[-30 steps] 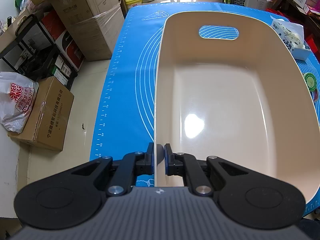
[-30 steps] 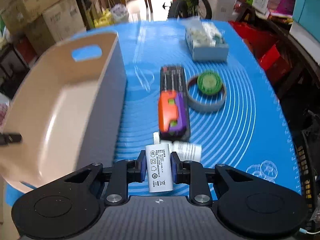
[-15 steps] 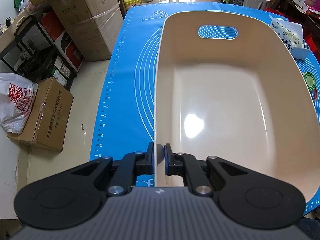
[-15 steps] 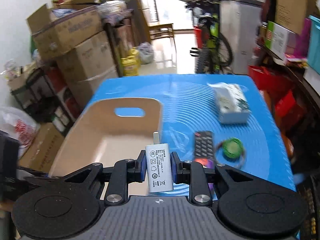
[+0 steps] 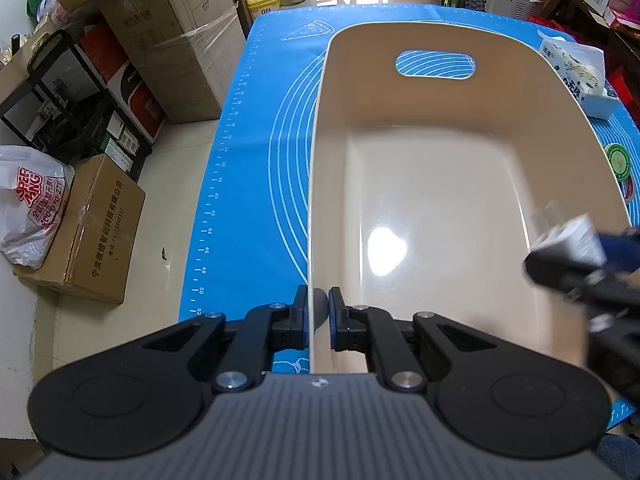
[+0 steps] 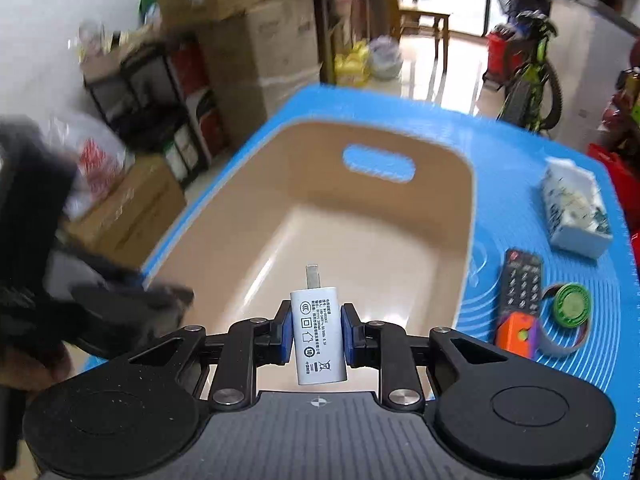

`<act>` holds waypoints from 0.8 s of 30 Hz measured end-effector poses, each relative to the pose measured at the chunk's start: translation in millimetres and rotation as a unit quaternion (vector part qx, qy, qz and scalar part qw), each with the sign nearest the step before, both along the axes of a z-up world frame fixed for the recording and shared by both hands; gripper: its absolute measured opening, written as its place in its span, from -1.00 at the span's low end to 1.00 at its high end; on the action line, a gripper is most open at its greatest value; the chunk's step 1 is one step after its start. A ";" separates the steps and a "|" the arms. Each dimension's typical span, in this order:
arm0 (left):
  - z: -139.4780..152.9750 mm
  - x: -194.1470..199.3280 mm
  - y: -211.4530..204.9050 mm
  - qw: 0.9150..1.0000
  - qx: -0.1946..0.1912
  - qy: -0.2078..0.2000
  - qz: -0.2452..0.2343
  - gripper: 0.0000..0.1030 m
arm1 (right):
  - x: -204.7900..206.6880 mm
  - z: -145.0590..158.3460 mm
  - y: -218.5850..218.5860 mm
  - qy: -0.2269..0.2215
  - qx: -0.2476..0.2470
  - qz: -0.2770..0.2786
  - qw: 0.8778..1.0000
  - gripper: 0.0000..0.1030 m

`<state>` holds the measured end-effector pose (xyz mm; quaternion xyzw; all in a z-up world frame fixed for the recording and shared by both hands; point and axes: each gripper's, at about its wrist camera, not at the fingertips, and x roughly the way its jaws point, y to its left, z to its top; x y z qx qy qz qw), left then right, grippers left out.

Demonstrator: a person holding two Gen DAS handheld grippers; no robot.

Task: Organize rigid objects
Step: 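Carry the charger over the beige basket and open the right gripper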

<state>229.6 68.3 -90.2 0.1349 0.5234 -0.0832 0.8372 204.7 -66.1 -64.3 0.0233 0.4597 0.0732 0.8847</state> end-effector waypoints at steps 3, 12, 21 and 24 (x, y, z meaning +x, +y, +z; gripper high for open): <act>-0.4 0.0 -0.4 1.000 0.000 0.000 -0.001 -0.80 | 6.0 -18.2 7.4 0.032 -0.018 0.014 0.999 -0.35; -0.4 -0.7 0.2 1.000 -0.002 0.001 -0.001 -0.80 | 9.7 -54.0 22.8 0.095 -0.057 0.040 0.993 -0.35; -0.6 -0.2 0.1 1.000 -0.004 0.002 -0.001 -0.81 | 3.5 -53.6 19.8 0.107 -0.039 0.039 0.993 -0.17; -0.6 -0.2 -0.3 1.000 -0.004 0.002 0.000 -0.81 | 3.4 -43.2 13.3 0.099 -0.020 0.035 0.994 -0.04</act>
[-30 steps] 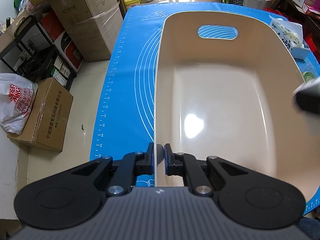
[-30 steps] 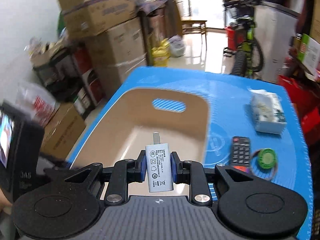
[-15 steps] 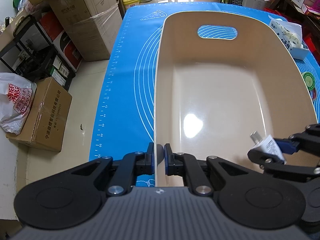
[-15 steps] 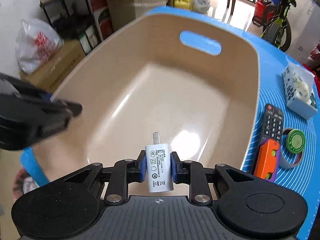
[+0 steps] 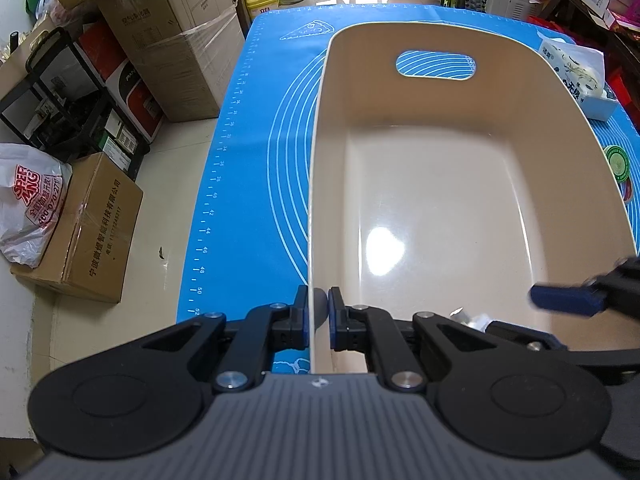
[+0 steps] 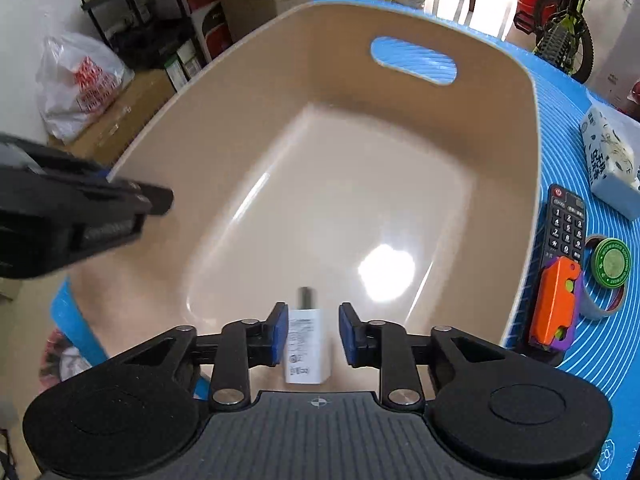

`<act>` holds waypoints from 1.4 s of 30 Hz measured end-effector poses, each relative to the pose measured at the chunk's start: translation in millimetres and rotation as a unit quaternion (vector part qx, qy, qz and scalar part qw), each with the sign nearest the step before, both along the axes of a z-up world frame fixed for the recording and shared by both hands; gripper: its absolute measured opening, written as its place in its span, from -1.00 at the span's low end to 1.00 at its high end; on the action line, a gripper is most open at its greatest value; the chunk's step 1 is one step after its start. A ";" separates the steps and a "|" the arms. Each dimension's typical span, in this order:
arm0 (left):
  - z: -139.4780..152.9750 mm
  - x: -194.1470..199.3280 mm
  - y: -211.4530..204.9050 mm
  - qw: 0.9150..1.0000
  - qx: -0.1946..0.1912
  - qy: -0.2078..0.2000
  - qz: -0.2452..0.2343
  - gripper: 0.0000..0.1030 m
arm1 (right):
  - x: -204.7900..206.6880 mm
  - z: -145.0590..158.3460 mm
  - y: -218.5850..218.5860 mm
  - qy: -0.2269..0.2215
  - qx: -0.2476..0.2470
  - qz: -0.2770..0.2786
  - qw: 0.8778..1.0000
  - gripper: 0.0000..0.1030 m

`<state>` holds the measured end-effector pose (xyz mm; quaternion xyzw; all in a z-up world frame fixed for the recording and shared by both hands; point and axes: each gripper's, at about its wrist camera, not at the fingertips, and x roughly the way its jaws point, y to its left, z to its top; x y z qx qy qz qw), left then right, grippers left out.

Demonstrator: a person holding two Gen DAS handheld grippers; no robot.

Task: Organize rigid objects
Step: 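Carry the charger over the beige basket and open the right gripper, then move the right gripper to the white pill bottle and grasp it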

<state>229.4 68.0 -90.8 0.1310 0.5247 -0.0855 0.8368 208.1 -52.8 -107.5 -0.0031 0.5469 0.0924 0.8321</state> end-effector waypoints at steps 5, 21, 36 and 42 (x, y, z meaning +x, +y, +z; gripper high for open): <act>0.0 0.3 0.1 1.000 0.000 0.000 0.000 -0.81 | -5.8 29.6 -13.0 -0.037 0.028 -0.001 0.999 0.44; -0.3 0.5 -0.6 1.000 0.003 0.000 -0.003 -0.80 | -20.1 89.8 -106.6 -0.132 0.016 -0.113 0.985 0.96; -0.2 0.9 -1.6 1.000 0.001 0.001 -0.002 -0.80 | -37.7 16.4 -161.7 -0.091 -0.036 -0.218 0.971 0.94; 0.0 2.1 -0.4 1.000 0.000 0.000 -0.002 -0.80 | -35.5 -20.4 -163.7 -0.057 -0.029 -0.222 0.973 0.88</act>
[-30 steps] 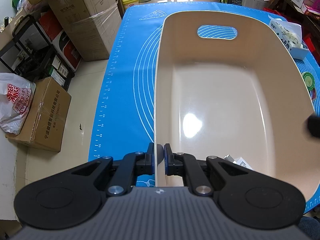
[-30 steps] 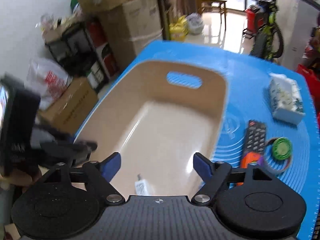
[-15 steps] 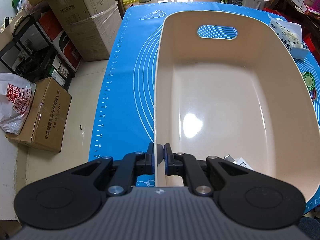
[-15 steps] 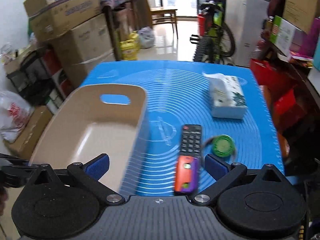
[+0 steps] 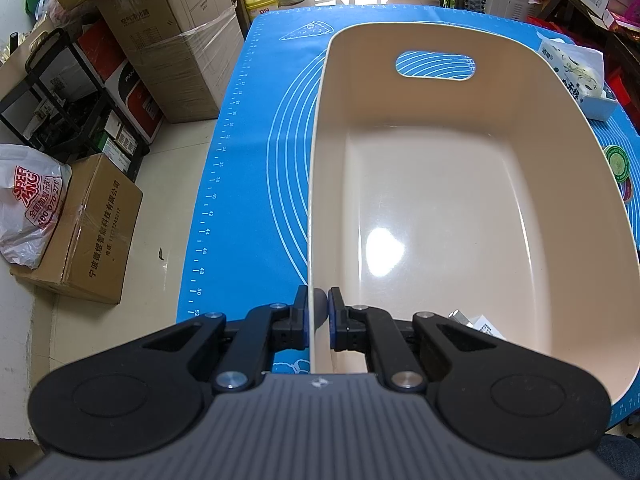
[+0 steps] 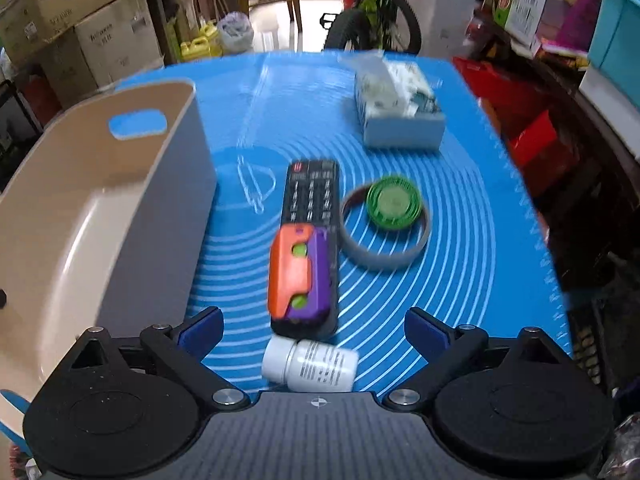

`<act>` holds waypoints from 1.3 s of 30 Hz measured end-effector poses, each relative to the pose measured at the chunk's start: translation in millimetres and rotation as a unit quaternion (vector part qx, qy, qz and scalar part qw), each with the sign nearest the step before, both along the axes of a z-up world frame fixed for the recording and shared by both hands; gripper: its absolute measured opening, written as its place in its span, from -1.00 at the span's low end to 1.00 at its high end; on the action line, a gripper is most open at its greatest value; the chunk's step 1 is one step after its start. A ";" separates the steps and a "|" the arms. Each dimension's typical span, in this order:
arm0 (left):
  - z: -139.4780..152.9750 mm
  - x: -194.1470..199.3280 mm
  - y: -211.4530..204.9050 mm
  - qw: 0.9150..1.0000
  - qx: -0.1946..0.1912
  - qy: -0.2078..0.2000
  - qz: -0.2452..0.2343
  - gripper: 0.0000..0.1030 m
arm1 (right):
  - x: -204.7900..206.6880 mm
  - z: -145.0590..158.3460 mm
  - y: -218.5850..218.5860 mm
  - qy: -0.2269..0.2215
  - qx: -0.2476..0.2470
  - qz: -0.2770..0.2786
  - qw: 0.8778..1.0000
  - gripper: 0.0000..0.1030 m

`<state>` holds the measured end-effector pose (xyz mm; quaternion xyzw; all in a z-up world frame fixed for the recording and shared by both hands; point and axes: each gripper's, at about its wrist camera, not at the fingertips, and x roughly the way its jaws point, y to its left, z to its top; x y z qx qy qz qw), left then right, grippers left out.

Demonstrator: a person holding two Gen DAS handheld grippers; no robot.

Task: Organize rigid objects
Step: 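Move the right gripper to the white pill bottle and grasp it, then carry the pill bottle into the basket and open the right gripper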

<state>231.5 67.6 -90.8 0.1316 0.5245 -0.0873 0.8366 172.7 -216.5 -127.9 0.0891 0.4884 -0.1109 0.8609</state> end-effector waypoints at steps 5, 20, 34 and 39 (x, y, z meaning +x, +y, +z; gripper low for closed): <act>-0.1 -0.2 0.9 1.000 0.000 0.000 0.000 -0.80 | 3.0 -17.8 8.6 0.023 -0.004 0.004 1.000 0.88; -1.3 -1.6 2.5 1.000 -0.002 -0.002 -0.002 -0.80 | 5.6 -51.5 8.0 0.049 0.031 -0.015 0.998 0.54; -1.0 -1.0 5.2 1.000 -0.005 0.001 -0.004 -0.80 | 1.0 -33.3 6.4 0.031 0.015 -0.027 0.999 0.31; -1.1 -0.8 4.7 1.000 -0.004 0.001 -0.004 -0.80 | 1.6 -10.8 5.7 0.003 0.008 -0.031 0.999 0.31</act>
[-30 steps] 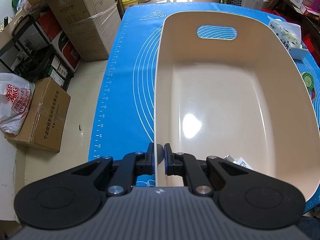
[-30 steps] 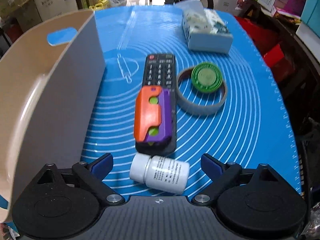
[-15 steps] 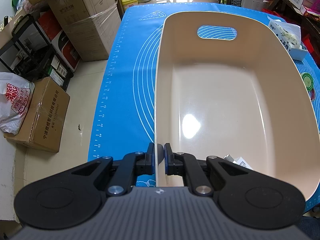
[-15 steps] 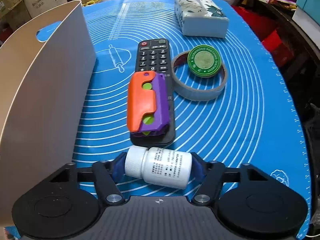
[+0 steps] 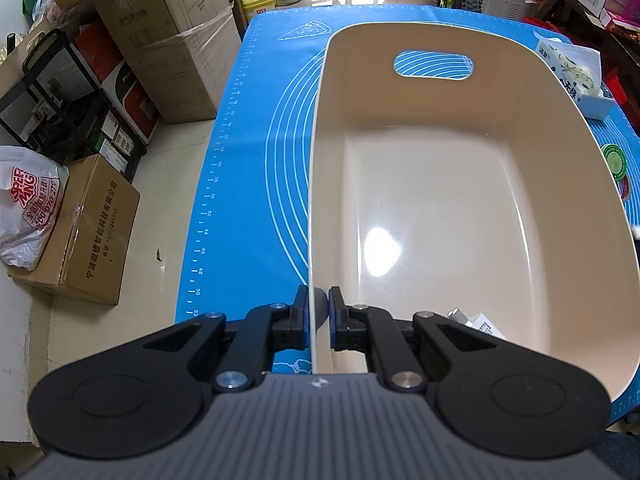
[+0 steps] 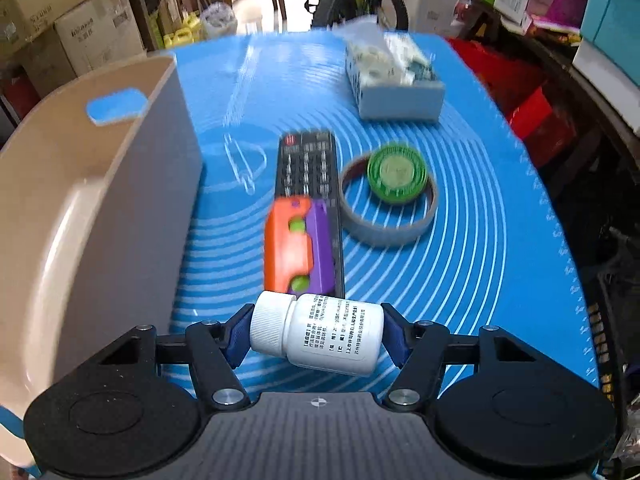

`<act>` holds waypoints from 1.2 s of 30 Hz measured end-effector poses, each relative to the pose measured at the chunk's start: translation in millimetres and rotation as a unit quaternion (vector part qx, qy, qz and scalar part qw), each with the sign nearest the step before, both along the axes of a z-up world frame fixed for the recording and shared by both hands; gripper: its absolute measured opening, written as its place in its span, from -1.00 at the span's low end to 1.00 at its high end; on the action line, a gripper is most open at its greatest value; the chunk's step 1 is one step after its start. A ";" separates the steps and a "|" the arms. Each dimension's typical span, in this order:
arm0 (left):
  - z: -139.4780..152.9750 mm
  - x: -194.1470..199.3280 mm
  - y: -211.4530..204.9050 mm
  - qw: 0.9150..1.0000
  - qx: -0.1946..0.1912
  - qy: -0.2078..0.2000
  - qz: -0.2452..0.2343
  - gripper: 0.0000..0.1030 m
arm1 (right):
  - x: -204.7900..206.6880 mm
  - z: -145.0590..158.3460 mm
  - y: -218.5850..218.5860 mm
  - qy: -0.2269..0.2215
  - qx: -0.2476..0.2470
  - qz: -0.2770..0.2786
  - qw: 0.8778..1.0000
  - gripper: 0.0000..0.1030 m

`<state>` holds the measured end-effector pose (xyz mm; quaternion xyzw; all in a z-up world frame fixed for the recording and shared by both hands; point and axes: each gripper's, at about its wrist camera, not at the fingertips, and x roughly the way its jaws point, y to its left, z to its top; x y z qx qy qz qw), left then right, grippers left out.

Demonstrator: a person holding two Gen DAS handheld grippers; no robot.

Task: Organize rigid objects
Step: 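Carry the pill bottle into the basket and open the right gripper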

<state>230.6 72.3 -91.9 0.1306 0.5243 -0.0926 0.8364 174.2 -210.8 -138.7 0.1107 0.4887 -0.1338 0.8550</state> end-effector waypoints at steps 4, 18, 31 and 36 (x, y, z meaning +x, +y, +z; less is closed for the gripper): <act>0.0 -0.2 -2.0 1.000 0.003 0.000 0.000 -0.80 | 2.9 20.3 2.5 -0.031 -0.018 0.004 0.999 0.31; -0.2 0.4 -3.1 1.000 0.005 0.000 -0.001 -0.80 | 17.2 91.6 58.4 -0.137 -0.017 0.105 0.985 0.31; -1.5 -0.3 -3.4 1.000 0.006 0.000 -0.002 -0.80 | 26.1 76.0 122.9 -0.099 -0.011 0.241 0.965 0.31; -1.0 -0.1 -3.5 1.000 0.006 0.001 -0.002 -0.80 | 29.5 56.6 137.6 -0.052 -0.017 0.260 0.964 0.31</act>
